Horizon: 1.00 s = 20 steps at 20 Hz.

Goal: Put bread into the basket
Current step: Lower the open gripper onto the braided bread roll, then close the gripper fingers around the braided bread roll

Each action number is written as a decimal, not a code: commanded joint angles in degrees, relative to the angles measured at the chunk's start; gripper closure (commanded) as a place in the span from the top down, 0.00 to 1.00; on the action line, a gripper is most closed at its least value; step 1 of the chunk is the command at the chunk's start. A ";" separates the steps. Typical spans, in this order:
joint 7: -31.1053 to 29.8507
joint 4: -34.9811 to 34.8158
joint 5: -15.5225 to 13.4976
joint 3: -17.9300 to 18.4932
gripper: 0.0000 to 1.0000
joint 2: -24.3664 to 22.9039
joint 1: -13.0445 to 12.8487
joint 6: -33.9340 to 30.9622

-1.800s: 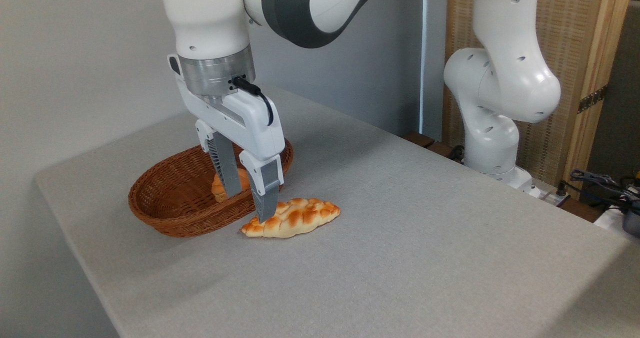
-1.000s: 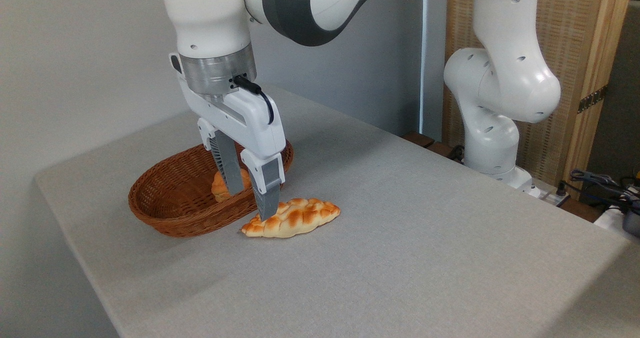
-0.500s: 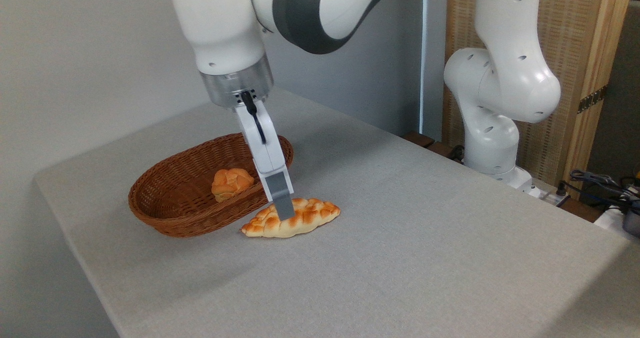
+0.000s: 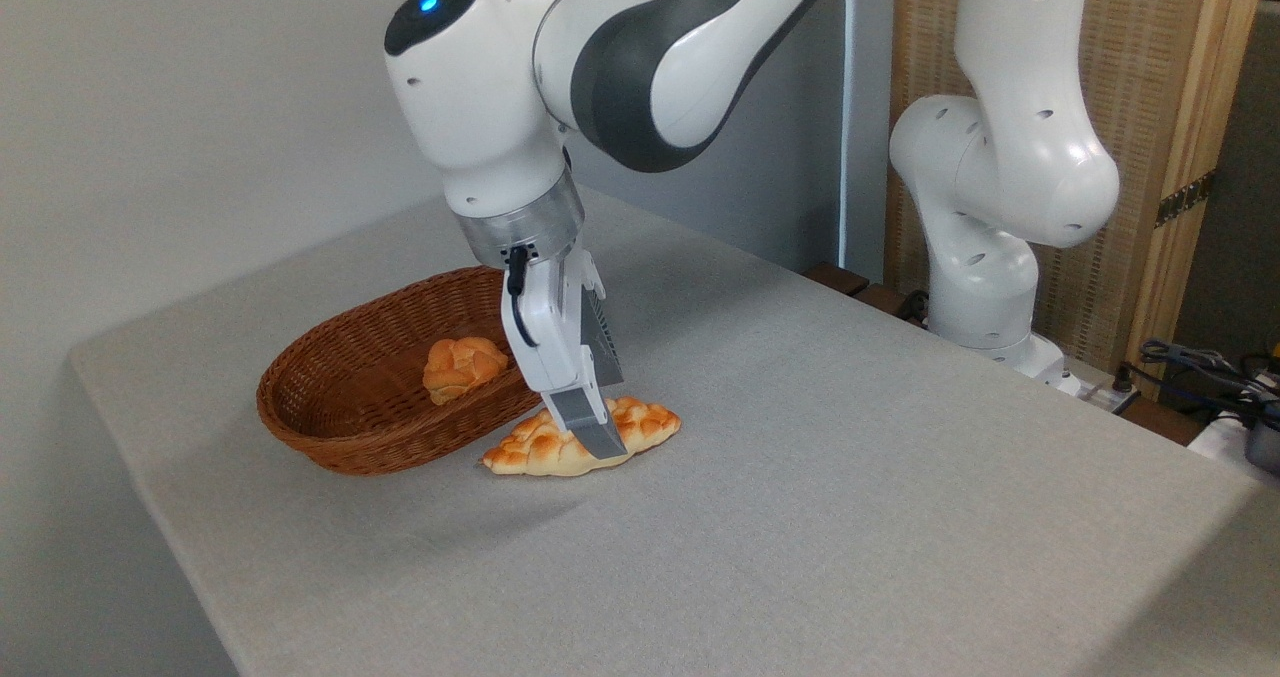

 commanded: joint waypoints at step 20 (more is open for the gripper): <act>0.10 -1.08 5.53 -0.07 1.00 3.83 -6.76 4.77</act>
